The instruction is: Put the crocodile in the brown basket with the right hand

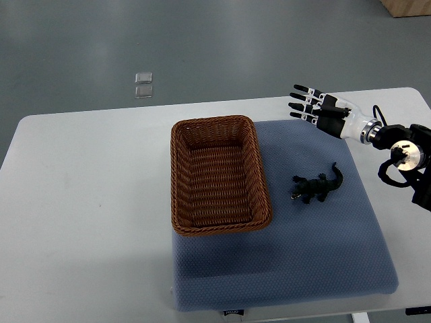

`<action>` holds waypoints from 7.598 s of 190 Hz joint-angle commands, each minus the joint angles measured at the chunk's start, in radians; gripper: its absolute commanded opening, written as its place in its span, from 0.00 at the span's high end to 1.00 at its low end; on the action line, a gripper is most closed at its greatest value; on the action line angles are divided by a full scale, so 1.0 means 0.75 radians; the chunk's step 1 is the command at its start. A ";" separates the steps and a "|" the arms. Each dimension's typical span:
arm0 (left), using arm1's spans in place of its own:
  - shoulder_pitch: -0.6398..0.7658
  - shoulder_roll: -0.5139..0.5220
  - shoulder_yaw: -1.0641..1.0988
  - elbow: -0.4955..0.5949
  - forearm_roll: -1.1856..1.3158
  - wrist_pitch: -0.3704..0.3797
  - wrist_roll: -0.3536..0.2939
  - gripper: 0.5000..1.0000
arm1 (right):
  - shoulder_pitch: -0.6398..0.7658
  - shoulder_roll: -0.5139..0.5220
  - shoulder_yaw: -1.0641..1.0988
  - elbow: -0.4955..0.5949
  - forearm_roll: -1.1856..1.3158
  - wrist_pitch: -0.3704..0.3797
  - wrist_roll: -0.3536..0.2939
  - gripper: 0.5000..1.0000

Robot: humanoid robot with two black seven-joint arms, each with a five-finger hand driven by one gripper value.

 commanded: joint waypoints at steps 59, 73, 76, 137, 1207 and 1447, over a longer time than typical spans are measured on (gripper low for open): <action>0.000 0.000 0.000 0.000 -0.001 0.000 0.000 0.00 | 0.003 -0.063 -0.020 0.000 -0.043 0.000 -0.002 0.11; 0.000 0.000 0.000 0.002 -0.001 0.000 0.000 0.00 | 0.007 -0.089 -0.020 0.000 -0.059 0.000 -0.002 0.11; 0.000 0.000 0.000 0.002 -0.001 0.000 0.000 0.00 | 0.007 -0.093 -0.020 -0.002 -0.068 0.000 -0.002 0.11; 0.000 0.000 0.000 0.002 -0.001 0.000 0.000 0.00 | 0.018 -0.193 0.000 0.016 -0.264 0.000 0.012 0.11; 0.000 0.000 0.000 0.002 -0.001 0.000 0.000 0.00 | -0.005 -0.547 -0.286 0.839 -1.634 -0.538 0.442 0.95; 0.000 0.000 0.000 0.002 -0.001 0.000 0.000 0.00 | 0.277 -0.063 -0.286 0.724 -1.522 -0.436 0.309 0.93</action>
